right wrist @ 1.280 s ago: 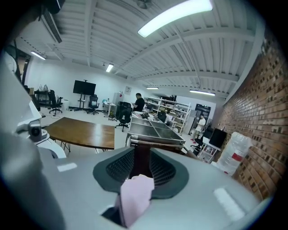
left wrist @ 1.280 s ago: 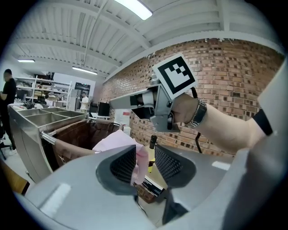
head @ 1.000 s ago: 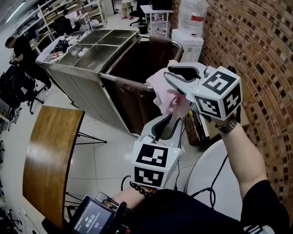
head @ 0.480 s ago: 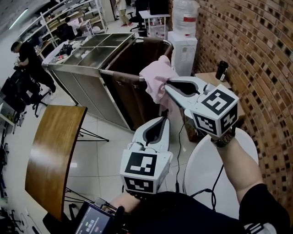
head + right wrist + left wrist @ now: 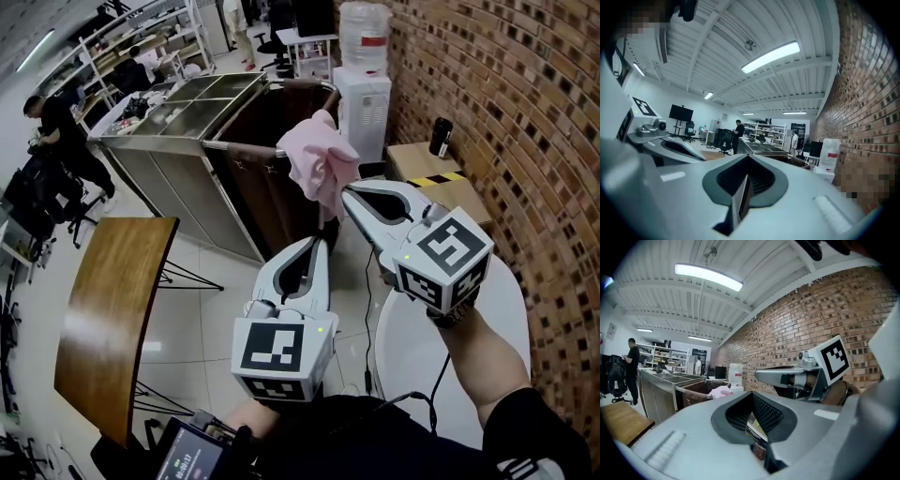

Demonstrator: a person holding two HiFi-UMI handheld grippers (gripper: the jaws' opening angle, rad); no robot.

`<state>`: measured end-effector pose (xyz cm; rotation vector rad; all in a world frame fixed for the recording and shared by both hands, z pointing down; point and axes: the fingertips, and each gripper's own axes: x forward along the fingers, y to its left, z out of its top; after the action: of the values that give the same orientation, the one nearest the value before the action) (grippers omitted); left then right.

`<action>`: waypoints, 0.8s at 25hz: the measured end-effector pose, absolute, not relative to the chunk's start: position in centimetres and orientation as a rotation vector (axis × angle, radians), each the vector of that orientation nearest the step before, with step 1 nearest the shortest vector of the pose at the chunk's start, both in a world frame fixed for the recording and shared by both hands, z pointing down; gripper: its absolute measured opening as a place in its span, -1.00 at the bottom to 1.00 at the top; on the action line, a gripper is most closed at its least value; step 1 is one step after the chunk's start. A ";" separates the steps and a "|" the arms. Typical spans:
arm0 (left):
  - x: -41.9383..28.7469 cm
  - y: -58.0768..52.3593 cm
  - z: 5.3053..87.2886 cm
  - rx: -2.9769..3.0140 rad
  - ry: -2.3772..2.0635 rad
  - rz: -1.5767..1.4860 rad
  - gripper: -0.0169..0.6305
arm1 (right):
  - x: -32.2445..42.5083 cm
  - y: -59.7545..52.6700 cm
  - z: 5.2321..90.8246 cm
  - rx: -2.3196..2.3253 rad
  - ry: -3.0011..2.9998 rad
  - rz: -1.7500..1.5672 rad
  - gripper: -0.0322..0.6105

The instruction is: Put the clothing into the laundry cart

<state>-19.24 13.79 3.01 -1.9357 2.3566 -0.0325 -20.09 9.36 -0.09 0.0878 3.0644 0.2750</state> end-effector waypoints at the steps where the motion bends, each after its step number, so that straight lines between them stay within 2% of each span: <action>1: -18.9 14.3 3.2 -1.939 2.373 -0.032 -0.94 | -19.5 9.8 0.1 0.077 3.055 0.272 -0.89; 15: -15.5 19.7 1.8 -1.914 2.396 -0.021 -0.94 | -13.5 15.9 0.0 -0.034 2.986 0.285 -0.89; 20: -14.7 19.8 3.8 -1.946 2.448 -0.051 -0.94 | -13.0 16.0 1.6 -0.039 2.982 0.296 -0.89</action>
<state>-14.74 19.80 3.81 -1.9458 2.4481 -0.0514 -12.95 15.99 1.60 -0.0392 2.9822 0.2963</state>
